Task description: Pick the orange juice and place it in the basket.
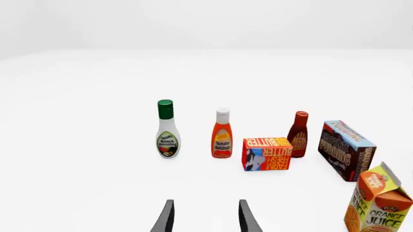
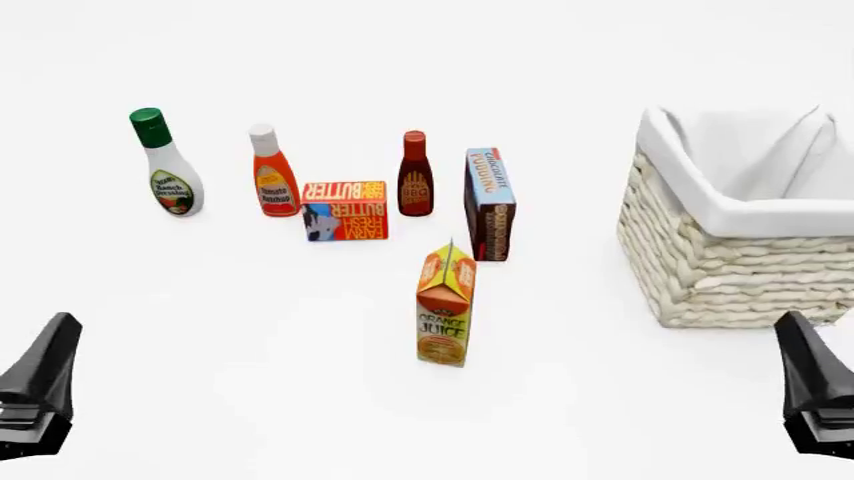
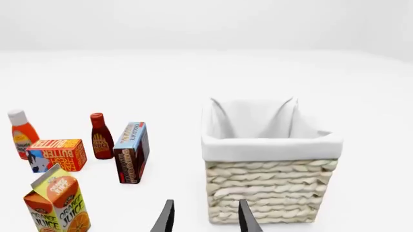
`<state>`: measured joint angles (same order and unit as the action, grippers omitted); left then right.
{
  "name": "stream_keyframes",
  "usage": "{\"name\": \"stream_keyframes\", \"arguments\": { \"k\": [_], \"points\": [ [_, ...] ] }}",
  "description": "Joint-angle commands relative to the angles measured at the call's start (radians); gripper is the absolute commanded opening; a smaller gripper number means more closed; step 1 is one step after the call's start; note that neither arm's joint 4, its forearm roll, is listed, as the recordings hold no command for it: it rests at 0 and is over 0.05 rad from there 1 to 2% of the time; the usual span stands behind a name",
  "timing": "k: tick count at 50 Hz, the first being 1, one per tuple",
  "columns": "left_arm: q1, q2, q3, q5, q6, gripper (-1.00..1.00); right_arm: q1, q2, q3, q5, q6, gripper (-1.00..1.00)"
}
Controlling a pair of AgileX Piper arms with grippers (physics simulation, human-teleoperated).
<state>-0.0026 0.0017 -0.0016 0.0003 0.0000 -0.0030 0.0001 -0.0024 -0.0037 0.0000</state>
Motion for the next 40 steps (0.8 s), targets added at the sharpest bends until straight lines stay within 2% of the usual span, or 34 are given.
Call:
{"name": "stream_keyframes", "arguments": {
  "k": [1, 14, 19, 37, 38, 40],
  "points": [
    [-0.005, 0.003, -0.004, 0.001, 0.000, 1.00, -0.010, 0.000, -0.005, -0.012, 0.000, 1.00],
    [-0.005, 0.004, -0.004, 0.002, 0.000, 1.00, -0.009, 0.000, -0.005, -0.015, -0.010, 1.00],
    [-0.011, 0.005, -0.004, 0.001, 0.000, 1.00, -0.006, 0.000, -0.005, -0.026, 0.015, 1.00],
    [-0.012, 0.004, -0.004, 0.001, 0.000, 1.00, -0.016, 0.000, -0.031, -0.001, -0.006, 1.00],
    [-0.012, 0.004, -0.004, 0.001, 0.000, 1.00, -0.017, 0.001, -0.033, 0.011, -0.001, 1.00],
    [-0.012, 0.004, -0.004, 0.001, 0.000, 1.00, 0.000, 0.000, -0.039, 0.009, 0.047, 1.00]
  ]
}}
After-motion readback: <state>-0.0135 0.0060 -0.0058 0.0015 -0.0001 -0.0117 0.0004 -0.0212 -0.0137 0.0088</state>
